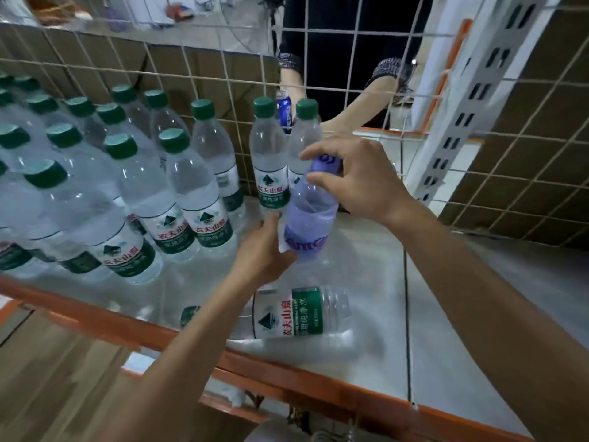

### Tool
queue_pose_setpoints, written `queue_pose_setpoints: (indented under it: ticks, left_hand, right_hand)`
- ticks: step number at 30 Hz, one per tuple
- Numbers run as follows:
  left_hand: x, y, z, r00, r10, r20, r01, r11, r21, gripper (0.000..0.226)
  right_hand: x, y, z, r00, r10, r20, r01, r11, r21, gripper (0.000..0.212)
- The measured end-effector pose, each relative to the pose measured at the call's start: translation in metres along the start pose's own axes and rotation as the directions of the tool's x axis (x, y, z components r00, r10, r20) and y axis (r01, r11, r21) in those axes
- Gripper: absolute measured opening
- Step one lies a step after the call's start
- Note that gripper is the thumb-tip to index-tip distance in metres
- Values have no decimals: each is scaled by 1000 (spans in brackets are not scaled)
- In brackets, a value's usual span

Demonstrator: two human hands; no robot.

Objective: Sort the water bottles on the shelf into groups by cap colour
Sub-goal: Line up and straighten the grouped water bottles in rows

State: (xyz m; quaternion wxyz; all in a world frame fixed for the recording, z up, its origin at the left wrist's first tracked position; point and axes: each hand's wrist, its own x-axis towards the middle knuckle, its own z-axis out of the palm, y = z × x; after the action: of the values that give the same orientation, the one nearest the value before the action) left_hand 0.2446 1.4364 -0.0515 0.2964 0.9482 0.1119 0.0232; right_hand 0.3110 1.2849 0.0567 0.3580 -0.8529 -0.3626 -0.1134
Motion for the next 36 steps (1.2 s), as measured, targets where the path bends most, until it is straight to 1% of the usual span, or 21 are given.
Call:
queue_pose_setpoints:
  ticks: [2, 4, 6, 11, 13, 14, 18, 20, 22, 26, 29, 32, 36]
  left_hand:
    - [4, 25, 14, 991, 91, 95, -90, 996, -21, 80]
    - [5, 57, 32, 967, 195, 163, -194, 981, -18, 73]
    - [4, 92, 52, 948, 247, 199, -240, 969, -58, 65]
    - [-1, 180, 108, 907, 329, 262, -280, 937, -210, 58]
    - [-3, 210, 128, 894, 335, 299, -293, 940, -178, 44]
    - [-5, 225, 137, 892, 342, 295, -307, 938, -159, 39]
    - [0, 271, 174, 874, 387, 294, -352, 921, -168, 32]
    - [6, 291, 192, 873, 389, 293, -356, 921, -161, 33]
    - [10, 306, 208, 882, 388, 268, -351, 920, -177, 38]
    - [15, 330, 230, 899, 393, 191, -353, 911, -213, 45]
    - [20, 345, 241, 919, 353, 175, -323, 929, -178, 47]
    - [22, 352, 248, 940, 300, 163, -280, 951, -135, 49]
    - [23, 353, 246, 957, 243, 161, -214, 960, -178, 53]
  right_hand:
    - [-13, 10, -26, 999, 31, 33, -30, 999, -30, 26]
    - [-28, 23, -55, 996, 66, 58, -61, 995, -84, 24]
    - [-45, 39, -86, 990, 122, 68, -111, 983, -146, 23]
    - [-90, 82, -155, 954, 291, 75, -251, 908, -334, 25]
    - [-105, 102, -178, 935, 352, 49, -307, 869, -387, 25]
    - [-112, 111, -189, 925, 379, 38, -332, 851, -407, 25]
    - [-128, 138, -225, 890, 455, -14, -407, 782, -472, 28]
    - [-134, 150, -238, 872, 486, -60, -448, 742, -499, 30]
    - [-136, 163, -247, 852, 512, -111, -490, 704, -514, 30]
    - [-137, 185, -255, 810, 551, -203, -573, 667, -477, 28]
    - [-138, 192, -257, 792, 554, -256, -604, 651, -459, 27]
    - [-142, 193, -257, 804, 512, -303, -593, 647, -480, 29]
    - [-145, 185, -257, 832, 451, -323, -555, 674, -488, 30]
